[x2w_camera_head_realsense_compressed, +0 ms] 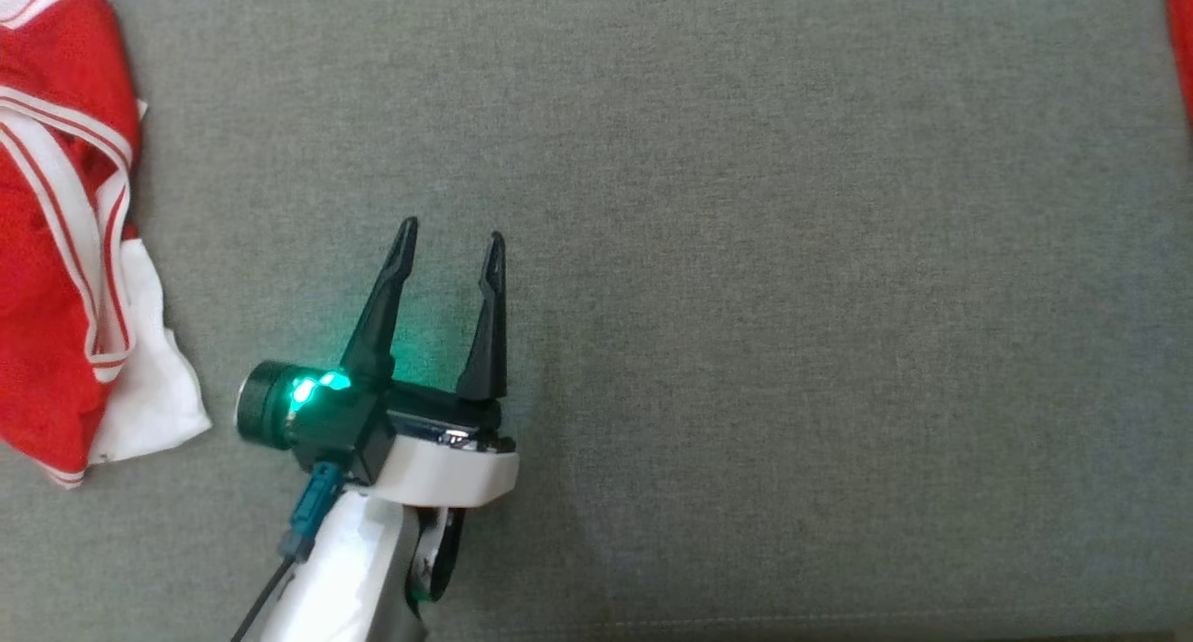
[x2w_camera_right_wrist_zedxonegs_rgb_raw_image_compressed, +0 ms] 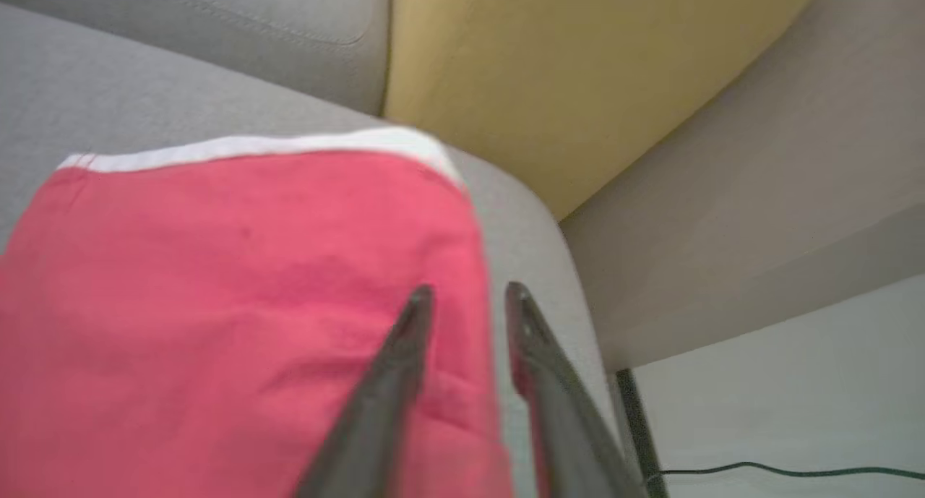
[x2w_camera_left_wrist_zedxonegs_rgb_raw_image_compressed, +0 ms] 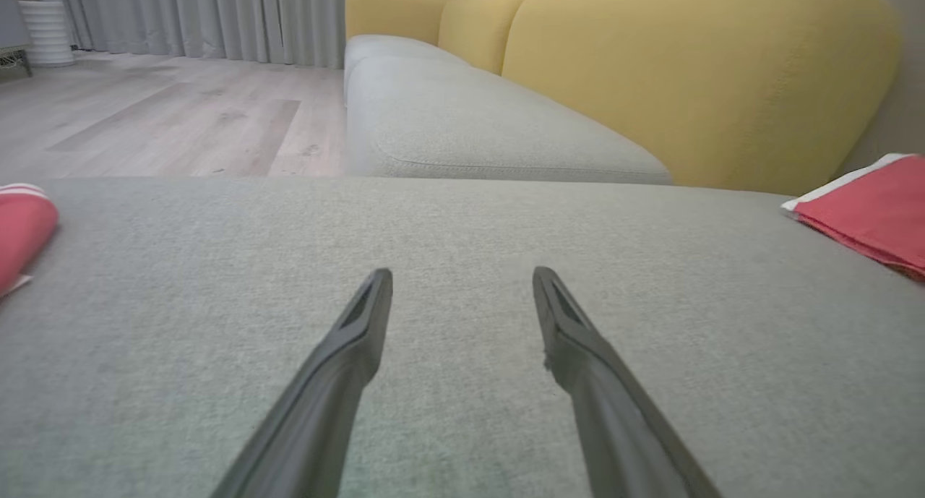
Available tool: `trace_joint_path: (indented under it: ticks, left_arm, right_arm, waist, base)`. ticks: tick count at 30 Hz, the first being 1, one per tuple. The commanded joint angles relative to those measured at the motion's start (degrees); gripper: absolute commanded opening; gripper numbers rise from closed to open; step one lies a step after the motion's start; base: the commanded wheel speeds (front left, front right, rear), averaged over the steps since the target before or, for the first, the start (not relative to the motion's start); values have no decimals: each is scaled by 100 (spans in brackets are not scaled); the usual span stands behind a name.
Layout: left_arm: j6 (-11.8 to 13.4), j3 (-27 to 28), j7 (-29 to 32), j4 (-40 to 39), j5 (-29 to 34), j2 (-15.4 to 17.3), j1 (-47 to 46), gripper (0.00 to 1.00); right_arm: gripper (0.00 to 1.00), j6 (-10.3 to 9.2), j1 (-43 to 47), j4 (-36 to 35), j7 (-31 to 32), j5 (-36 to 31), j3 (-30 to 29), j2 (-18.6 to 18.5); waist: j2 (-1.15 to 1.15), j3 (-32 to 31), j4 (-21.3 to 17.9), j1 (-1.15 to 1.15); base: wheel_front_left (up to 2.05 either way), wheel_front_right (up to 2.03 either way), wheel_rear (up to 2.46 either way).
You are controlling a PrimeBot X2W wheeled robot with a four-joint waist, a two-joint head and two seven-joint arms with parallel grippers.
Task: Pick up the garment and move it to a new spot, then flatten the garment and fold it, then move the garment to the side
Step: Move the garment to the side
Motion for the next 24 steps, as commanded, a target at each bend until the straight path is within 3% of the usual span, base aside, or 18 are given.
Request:
trace_joint_path:
  ticks: [1,5,8,13,16,19,24]
  left_arm:
    - [0,134,-29,-166,-33,9,-52,100]
    - [51,173,-29,-140,-37,9,56,100]
    - [74,286,-29,-83,17,9,264,100]
    - [124,620,-29,74,96,9,845,100]
    - [142,834,-29,107,178,25,1293,100]
    - [151,1052,-29,59,192,27,1648,100]
    - [63,1364,-29,54,157,24,1956,100]
  right_arm:
    - [100,37,47,-72,-97,-106,-52,-309]
    - [100,37,94,78,-329,-572,-250,185]
    - [100,37,326,50,-638,-709,-304,835]
    - [100,37,1338,-185,-1502,-541,62,2067]
    - [100,37,2022,-427,-1774,-34,280,2812]
    - [100,37,2556,-930,-1835,72,484,3226]
    - [100,37,3533,-2190,-1841,-626,9,4057]
  waist:
    - [0,-95,43,-2]
    - [0,-513,130,-2]
    - [0,-994,220,-2]
    - [0,-2108,294,-2]
    - [0,-2716,249,-2]
    - [0,-3027,158,-2]
    - [0,-3356,-11,-2]
  base:
    - [0,0,0]
    - [0,0,0]
    - [0,0,0]
    - [0,0,0]
    - [0,0,0]
    - [0,0,0]
    - [0,0,0]
